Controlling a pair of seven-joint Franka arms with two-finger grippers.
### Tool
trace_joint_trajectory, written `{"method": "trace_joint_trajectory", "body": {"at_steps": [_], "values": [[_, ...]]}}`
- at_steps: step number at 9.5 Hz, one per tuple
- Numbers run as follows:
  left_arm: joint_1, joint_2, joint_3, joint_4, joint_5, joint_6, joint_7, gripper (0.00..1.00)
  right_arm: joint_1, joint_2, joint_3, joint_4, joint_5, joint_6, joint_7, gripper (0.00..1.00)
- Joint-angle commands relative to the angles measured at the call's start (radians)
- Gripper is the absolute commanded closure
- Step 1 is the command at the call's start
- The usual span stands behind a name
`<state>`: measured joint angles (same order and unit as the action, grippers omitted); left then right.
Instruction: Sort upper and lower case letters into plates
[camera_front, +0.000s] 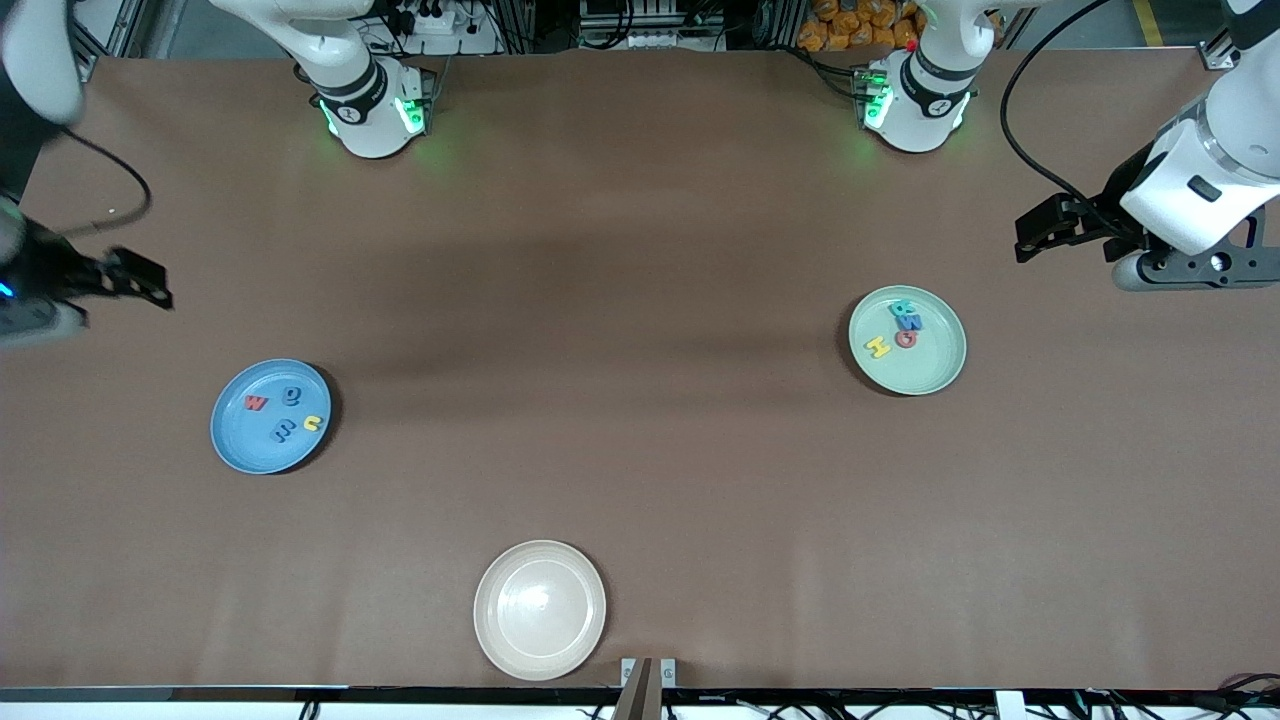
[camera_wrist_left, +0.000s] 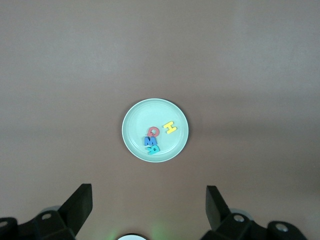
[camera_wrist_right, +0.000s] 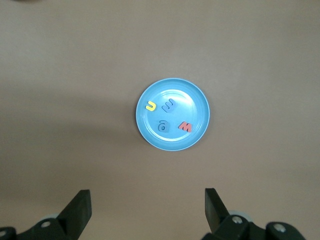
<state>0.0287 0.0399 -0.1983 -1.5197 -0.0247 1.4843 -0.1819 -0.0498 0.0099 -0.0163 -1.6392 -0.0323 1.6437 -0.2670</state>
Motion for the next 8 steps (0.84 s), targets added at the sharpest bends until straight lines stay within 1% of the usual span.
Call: {"method": "trace_joint_trajectory", "body": {"at_steps": [1, 2, 3, 8], "values": [[0.005, -0.003, -0.003, 0.007, 0.002, -0.01, 0.013, 0.0, 0.007, -0.04, -0.008, 0.063, 0.015, -0.059, 0.028, 0.0], [0.004, -0.003, -0.003, 0.007, 0.003, -0.01, 0.022, 0.0, 0.008, -0.045, -0.007, 0.112, 0.015, -0.095, 0.057, 0.0], [0.002, -0.003, -0.003, 0.007, 0.003, -0.01, 0.019, 0.0, 0.021, -0.047, -0.007, 0.137, 0.015, -0.125, 0.102, 0.0], [0.004, -0.002, -0.001, 0.009, 0.002, -0.01, 0.012, 0.0, 0.025, -0.047, -0.008, 0.14, 0.017, -0.15, 0.12, 0.0]]}}
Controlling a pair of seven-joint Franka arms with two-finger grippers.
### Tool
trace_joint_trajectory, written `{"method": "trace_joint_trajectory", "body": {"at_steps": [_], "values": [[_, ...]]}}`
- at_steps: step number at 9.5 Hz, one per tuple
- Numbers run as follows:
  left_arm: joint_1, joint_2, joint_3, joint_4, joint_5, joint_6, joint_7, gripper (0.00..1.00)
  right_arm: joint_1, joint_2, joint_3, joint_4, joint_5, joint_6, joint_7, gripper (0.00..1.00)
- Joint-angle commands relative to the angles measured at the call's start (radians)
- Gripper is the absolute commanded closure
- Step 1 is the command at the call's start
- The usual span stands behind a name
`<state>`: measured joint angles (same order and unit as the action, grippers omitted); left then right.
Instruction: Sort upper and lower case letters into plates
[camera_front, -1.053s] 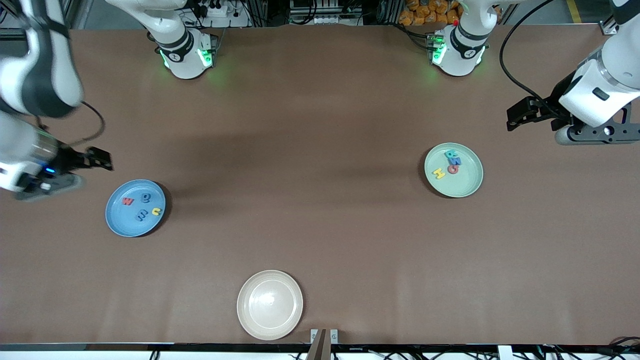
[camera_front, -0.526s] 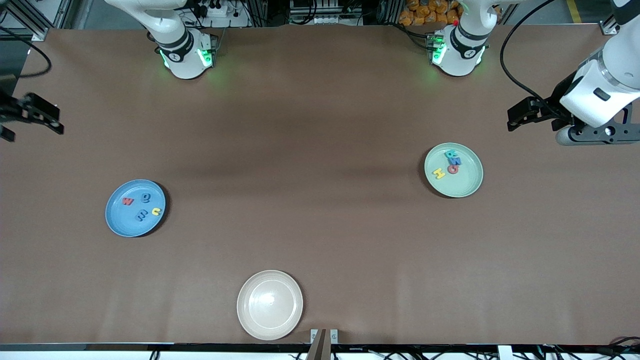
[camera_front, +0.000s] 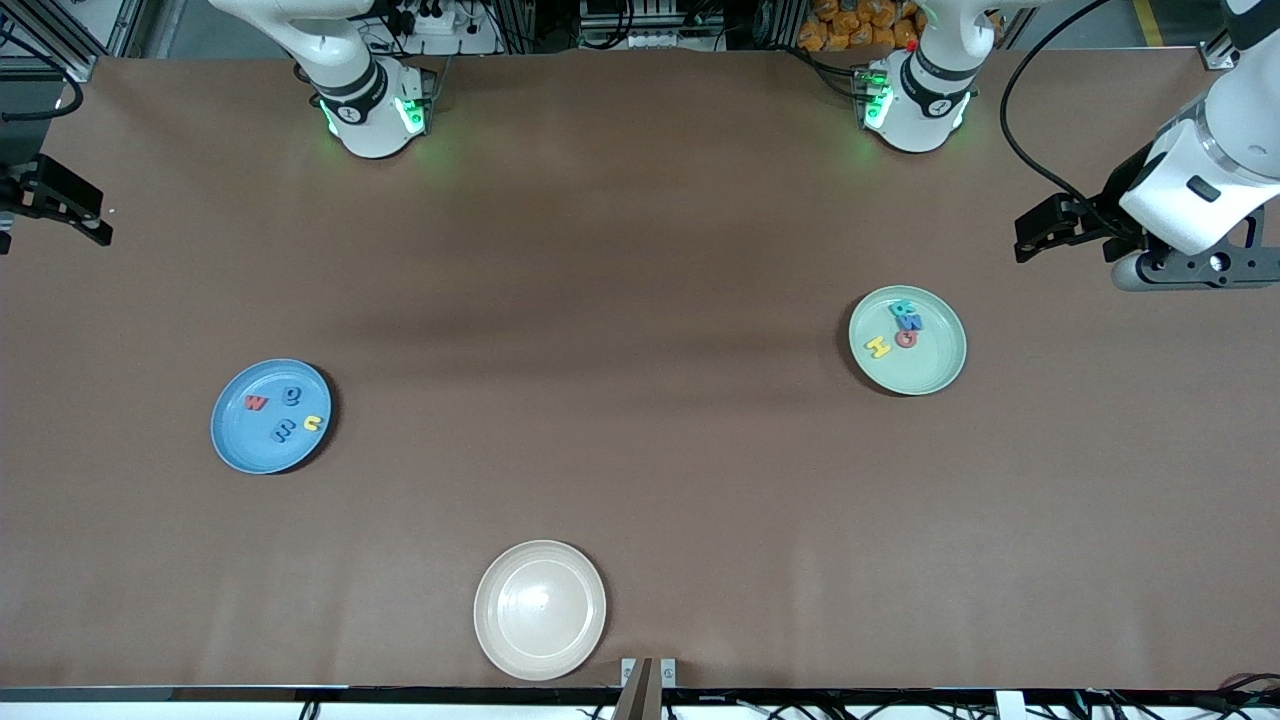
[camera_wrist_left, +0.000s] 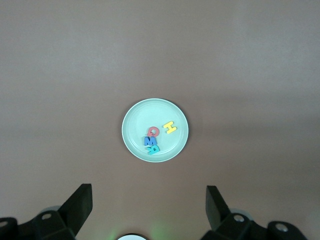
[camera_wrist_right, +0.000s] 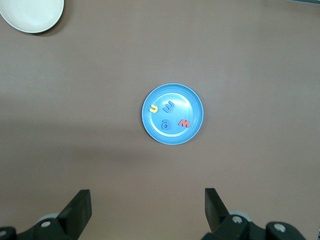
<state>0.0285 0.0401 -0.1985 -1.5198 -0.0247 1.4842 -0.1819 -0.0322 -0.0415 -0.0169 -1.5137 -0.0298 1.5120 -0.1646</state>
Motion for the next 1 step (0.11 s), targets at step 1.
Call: {"method": "trace_joint_trajectory", "body": {"at_steps": [1], "values": [[0.004, -0.002, 0.001, 0.009, 0.002, -0.01, 0.012, 0.0, 0.008, 0.006, -0.009, 0.015, 0.014, -0.025, 0.017, 0.0]]}}
